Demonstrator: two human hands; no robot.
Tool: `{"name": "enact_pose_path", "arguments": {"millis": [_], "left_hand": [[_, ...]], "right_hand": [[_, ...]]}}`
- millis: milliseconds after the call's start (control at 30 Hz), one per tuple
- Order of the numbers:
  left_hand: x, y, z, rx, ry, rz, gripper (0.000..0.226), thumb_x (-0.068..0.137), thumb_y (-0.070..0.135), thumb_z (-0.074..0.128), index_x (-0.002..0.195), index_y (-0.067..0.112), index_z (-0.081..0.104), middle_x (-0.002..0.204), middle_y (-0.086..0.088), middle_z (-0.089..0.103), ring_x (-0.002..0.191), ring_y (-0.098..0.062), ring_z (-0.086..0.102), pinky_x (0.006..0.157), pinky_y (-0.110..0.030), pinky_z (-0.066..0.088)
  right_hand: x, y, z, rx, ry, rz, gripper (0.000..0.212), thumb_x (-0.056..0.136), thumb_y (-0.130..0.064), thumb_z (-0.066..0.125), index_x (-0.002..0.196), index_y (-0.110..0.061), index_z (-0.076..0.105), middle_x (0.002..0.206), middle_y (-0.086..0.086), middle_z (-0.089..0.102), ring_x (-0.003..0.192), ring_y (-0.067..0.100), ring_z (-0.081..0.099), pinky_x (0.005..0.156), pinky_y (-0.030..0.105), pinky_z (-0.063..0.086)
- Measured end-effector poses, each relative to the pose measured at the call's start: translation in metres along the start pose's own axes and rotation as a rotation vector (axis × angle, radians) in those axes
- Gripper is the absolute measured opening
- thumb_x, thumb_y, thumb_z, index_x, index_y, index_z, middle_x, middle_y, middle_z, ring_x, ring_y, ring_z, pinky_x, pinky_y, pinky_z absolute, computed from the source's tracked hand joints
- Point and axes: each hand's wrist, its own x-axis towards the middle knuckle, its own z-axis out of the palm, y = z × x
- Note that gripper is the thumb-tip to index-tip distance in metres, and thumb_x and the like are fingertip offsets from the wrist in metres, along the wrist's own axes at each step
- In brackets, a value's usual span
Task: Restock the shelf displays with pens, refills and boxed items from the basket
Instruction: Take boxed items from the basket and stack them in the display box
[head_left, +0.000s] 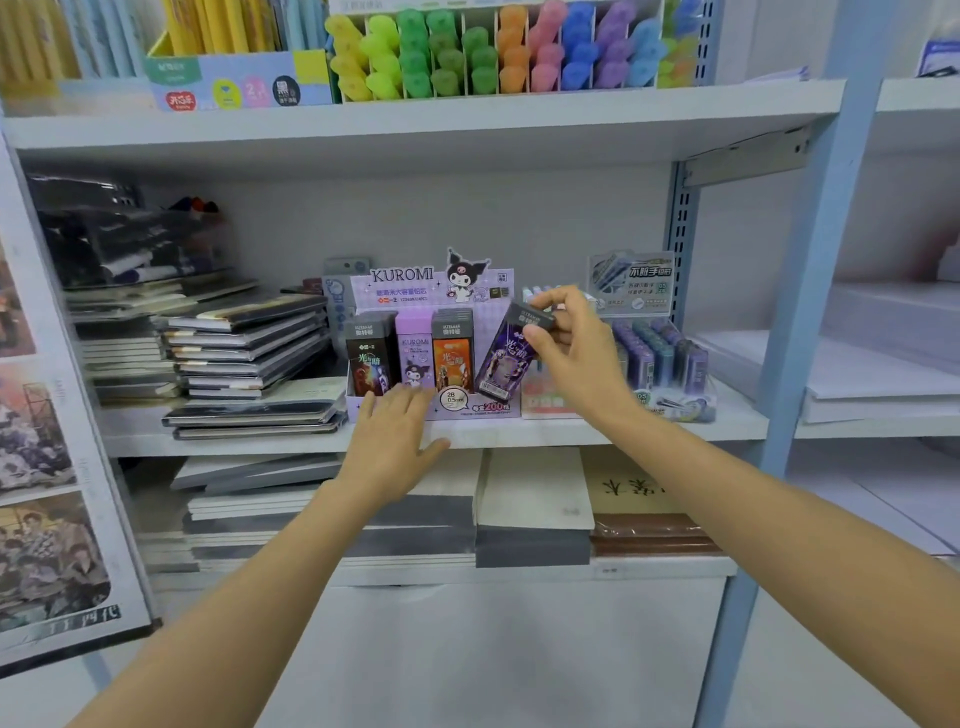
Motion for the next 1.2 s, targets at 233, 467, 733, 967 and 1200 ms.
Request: {"name": "enact_pose_path", "arguments": {"millis": [233,467,733,967,1200], "left_hand": [[-0.002,-0.008,0.004,0.031,0.111,0.084,0.048,0.095,0.031,0.056,0.139,0.012,0.046,0.123,-0.008,0.053,0.112,-0.027,0.046,0.095,-0.035,0.036],[-0.019,-0.011,-0.006,0.082,0.245,0.167,0.03,0.085,0.019,0.069,0.112,0.01,0.064,0.093,-0.009,0.061,0.083,-0.031,0.055,0.07,-0.038,0.041],[-0.027,-0.004,-0.012,0.013,0.302,0.181,0.034,0.085,0.018,0.068,0.116,0.005,0.062,0.112,-0.014,0.06,0.102,-0.034,0.058,0.081,-0.043,0.048],[-0.033,0.008,-0.002,-0.037,0.249,0.169,0.056,0.086,0.019,0.068,0.138,0.012,0.05,0.136,-0.019,0.05,0.114,-0.037,0.053,0.096,-0.045,0.043],[-0.032,0.003,0.004,0.029,0.23,0.195,0.061,0.089,0.024,0.062,0.145,0.014,0.041,0.121,-0.008,0.058,0.109,-0.028,0.055,0.098,-0.039,0.04]], "right_hand": [[-0.002,0.007,0.01,-0.101,-0.057,-0.052,0.018,0.094,-0.006,0.057,0.104,-0.018,0.048,0.098,0.006,0.069,0.088,0.02,0.068,0.079,0.038,0.057],[0.018,-0.013,-0.004,0.051,0.067,0.019,0.018,0.094,-0.007,0.058,0.104,-0.017,0.049,0.096,0.004,0.067,0.081,0.007,0.069,0.069,0.024,0.059],[0.032,-0.024,-0.01,-0.044,0.171,-0.077,0.016,0.09,-0.005,0.059,0.1,-0.014,0.049,0.088,0.003,0.066,0.079,0.021,0.066,0.068,0.041,0.057],[0.026,-0.011,0.013,-0.269,-0.027,-0.173,0.014,0.092,-0.008,0.061,0.104,-0.01,0.054,0.096,0.002,0.07,0.085,0.022,0.065,0.08,0.047,0.053],[0.028,0.003,0.013,-0.391,-0.169,-0.166,0.014,0.093,-0.008,0.061,0.104,-0.012,0.055,0.105,0.007,0.068,0.094,0.021,0.063,0.079,0.032,0.051]]}}
